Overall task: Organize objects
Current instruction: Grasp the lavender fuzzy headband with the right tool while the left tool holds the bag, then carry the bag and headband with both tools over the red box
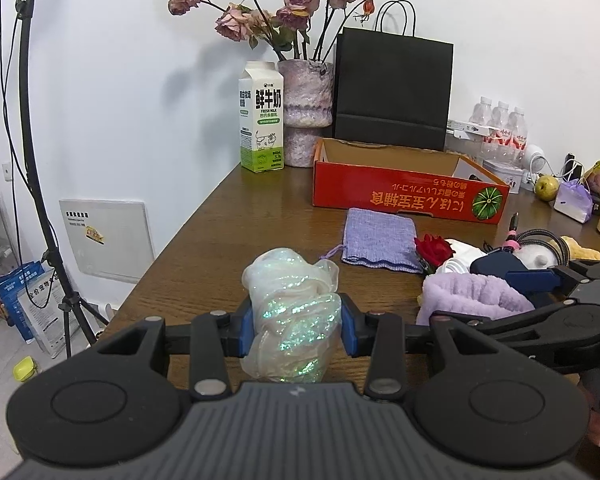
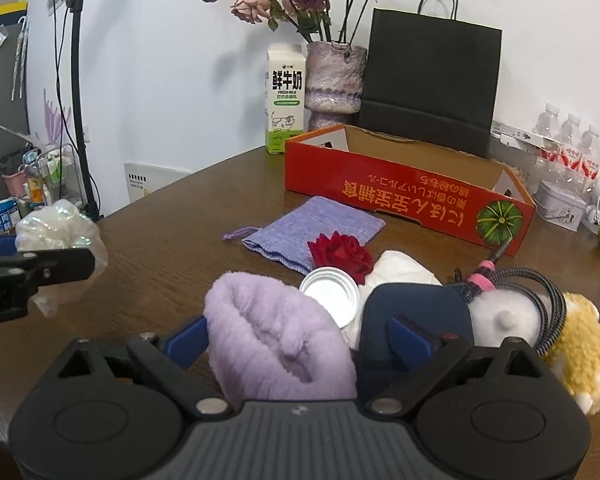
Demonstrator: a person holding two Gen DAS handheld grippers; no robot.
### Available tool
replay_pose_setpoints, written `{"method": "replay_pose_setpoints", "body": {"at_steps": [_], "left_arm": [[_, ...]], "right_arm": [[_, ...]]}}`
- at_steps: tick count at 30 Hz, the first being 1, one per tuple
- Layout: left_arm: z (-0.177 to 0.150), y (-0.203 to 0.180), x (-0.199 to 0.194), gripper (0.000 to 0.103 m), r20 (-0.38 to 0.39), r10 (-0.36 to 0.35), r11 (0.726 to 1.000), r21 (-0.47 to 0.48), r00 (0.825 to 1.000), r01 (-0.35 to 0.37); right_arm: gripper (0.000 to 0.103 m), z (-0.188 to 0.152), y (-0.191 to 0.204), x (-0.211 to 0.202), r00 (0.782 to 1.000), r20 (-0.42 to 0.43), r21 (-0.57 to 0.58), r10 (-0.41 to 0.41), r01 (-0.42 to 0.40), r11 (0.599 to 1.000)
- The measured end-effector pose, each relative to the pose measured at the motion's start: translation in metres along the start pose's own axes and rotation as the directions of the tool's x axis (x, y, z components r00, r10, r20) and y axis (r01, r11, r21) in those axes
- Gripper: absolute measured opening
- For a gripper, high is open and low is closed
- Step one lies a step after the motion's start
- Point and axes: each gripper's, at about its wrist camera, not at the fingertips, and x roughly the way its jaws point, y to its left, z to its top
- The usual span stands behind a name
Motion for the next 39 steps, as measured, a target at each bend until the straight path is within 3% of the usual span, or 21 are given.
{"method": "replay_pose_setpoints", "body": {"at_steps": [5,8,13,15,18,39], "left_arm": [[0.002,0.000,0.003,0.041,-0.001,-0.002,1.000,-0.001,1.000,0.002],[0.003,0.000,0.004,0.041,-0.001,-0.002,1.000,-0.001,1.000,0.002],[0.005,0.000,0.007,0.041,-0.004,0.001,1.000,0.000,1.000,-0.001],[0.005,-0.001,0.007,0.041,-0.006,0.002,1.000,0.000,1.000,-0.002],[0.004,-0.002,0.004,0.041,-0.004,0.003,1.000,0.002,1.000,-0.003],[0.015,-0.025,-0.025,0.041,0.050,-0.003,1.000,0.016,0.999,0.002]], "right_arm": [[0.089,0.002,0.006,0.006,1.000,0.002,-0.041,0.022,-0.022,0.999],[0.068,0.002,0.008,0.012,0.998,-0.028,-0.046,0.056,-0.058,0.997],[0.058,-0.002,0.007,0.019,0.994,-0.068,-0.033,0.084,-0.086,0.996],[0.038,-0.003,0.005,0.018,0.992,-0.064,-0.020,0.110,-0.111,0.994],[0.030,-0.004,0.006,0.016,0.992,-0.052,-0.023,0.113,-0.114,0.993],[0.027,0.006,-0.003,-0.036,0.990,0.099,-0.028,0.103,-0.101,0.995]]}}
